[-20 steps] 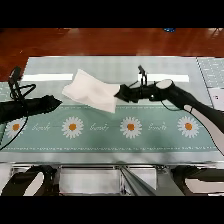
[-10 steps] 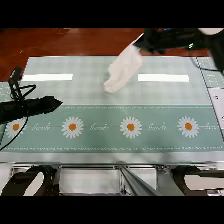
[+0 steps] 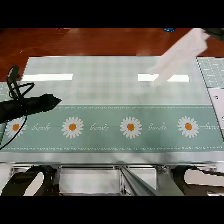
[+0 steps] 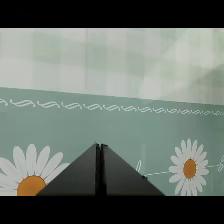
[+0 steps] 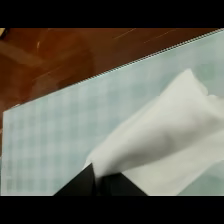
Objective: Fold the shirts.
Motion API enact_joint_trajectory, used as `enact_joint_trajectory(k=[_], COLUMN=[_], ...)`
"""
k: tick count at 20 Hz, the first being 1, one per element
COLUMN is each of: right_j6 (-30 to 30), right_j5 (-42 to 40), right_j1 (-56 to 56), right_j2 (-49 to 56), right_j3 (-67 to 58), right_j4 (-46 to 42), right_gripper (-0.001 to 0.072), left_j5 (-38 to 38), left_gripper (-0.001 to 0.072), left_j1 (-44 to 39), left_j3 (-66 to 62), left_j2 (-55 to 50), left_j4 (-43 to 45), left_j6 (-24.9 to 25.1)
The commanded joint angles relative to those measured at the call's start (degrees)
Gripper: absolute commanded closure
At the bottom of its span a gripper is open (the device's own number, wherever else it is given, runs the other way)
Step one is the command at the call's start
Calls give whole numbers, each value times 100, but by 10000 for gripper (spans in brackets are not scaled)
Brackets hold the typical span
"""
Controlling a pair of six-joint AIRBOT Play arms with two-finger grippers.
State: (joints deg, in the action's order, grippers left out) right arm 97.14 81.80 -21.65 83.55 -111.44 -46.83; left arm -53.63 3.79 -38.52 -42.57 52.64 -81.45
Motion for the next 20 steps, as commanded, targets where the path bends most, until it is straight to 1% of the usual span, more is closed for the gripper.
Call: enact_joint_trajectory(k=[1, 3, 5, 6, 10, 12, 18, 20], right_j6=[459, 529, 505, 496, 411, 306, -280, -245], right_j5=[675, 1115, 1672, 1928, 2463, 2461, 2448, 2315], right_j1=[-885, -1163, -1357, -1449, -1963, -2332, -3829, -4258], right_j2=[-417, -632, -787, -874, -1449, -1915, -3174, -3458], right_j3=[-57, -57, -55, -4, 767, 1532, 4627, 5477], right_j4=[-501, -1060, -1696, -2063, -3211, -3718, -5123, -5619], right_gripper=[693, 693, 692, 693, 693, 693, 692, 686], left_j5=[72, 79, 131, 205, 417, 415, 413, 413], left_gripper=[682, 682, 683, 682, 682, 682, 682, 683], left_j1=[0, 0, 0, 0, 0, 0, -2, -15], left_j3=[0, 0, -4, -4, -4, -4, -4, -2], left_j2=[2, 2, 17, 17, 17, 15, 13, 0], left_j4=[0, 0, 0, 0, 0, 0, -2, 2], left_j6=[2, 11, 402, 457, 546, 640, 645, 645])
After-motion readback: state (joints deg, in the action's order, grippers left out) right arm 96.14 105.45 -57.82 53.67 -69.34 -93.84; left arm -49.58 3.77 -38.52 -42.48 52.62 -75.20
